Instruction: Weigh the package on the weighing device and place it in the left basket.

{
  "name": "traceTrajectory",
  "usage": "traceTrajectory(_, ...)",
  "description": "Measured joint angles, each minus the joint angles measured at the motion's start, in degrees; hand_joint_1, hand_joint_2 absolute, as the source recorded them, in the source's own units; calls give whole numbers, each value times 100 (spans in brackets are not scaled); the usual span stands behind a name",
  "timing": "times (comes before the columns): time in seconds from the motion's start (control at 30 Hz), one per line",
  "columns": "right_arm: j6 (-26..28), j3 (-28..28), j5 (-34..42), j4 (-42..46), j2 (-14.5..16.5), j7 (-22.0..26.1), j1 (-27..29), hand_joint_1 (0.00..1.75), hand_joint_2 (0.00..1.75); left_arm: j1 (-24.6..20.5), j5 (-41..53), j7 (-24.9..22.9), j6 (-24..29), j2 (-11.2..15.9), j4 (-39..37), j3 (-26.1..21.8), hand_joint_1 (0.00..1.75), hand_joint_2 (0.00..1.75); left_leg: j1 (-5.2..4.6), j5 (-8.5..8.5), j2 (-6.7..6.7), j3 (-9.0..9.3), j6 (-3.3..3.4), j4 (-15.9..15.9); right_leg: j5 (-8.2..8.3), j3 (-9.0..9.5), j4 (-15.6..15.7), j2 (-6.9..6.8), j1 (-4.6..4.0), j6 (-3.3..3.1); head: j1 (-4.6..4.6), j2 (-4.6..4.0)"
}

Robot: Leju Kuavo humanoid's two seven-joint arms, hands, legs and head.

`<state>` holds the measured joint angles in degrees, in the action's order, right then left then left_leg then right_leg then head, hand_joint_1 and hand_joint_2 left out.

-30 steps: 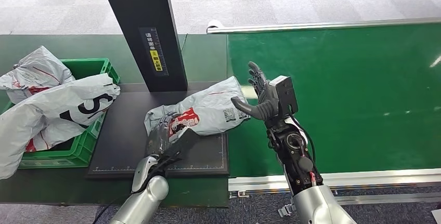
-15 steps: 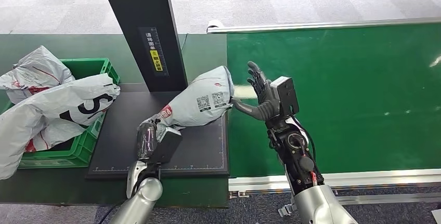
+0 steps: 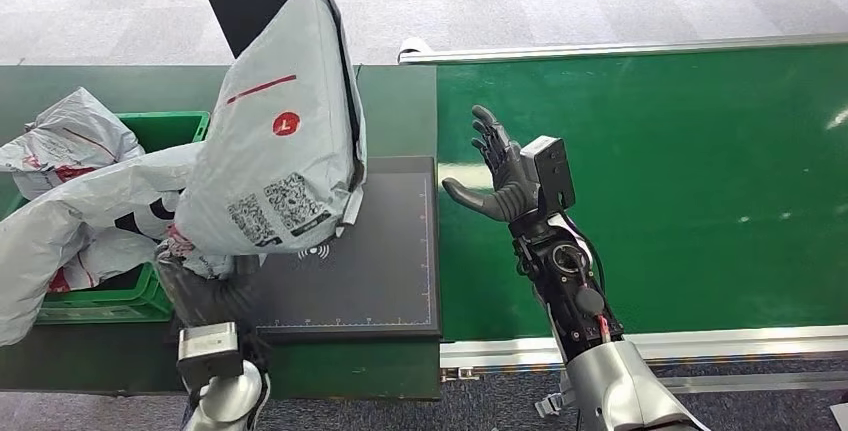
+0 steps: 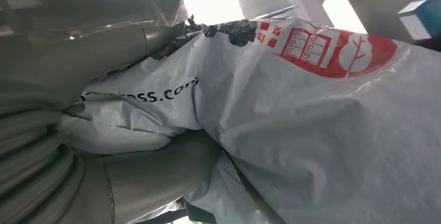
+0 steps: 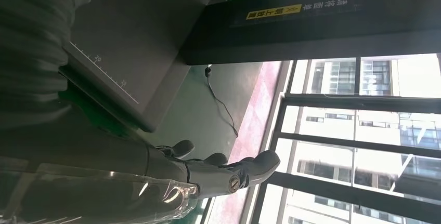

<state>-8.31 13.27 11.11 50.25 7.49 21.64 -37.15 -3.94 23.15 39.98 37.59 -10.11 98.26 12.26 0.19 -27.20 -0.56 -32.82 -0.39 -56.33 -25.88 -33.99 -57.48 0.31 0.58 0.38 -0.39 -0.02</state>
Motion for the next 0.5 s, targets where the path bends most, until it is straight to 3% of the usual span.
traceTrajectory(0.23, -1, 0, -70, -168, -56, 207, 22, 0, 175, 423, 1450, 11, 14, 157, 1749, 149, 175, 175, 0, -1, 0, -1, 1, 0, -1, -1, 1, 0, 0, 0, 0, 0)
traceTrajectory(0.37, 23, 0, -146, -237, -81, 331, 94, 0, 175, 286, 2896, -119, 14, -104, 2212, -336, 175, 175, 0, 0, -3, 2, 1, 0, -1, 0, 2, -4, 0, 0, 2, 0)
traceTrajectory(0.43, 49, 1, -197, -255, -86, 382, 158, 0, 175, -81, 3894, -661, 9, -223, 2017, -874, 175, 175, 0, 1, -5, 6, 1, 0, 0, 3, 2, -7, 0, -1, 2, 0)
traceTrajectory(0.5, 60, 0, -244, -258, -97, 402, 225, 0, 175, -535, 4740, -1675, -59, -146, 1584, -1357, 175, 175, 1, 4, 0, 12, -1, 0, 4, 4, 1, -5, -2, -5, -2, 0)
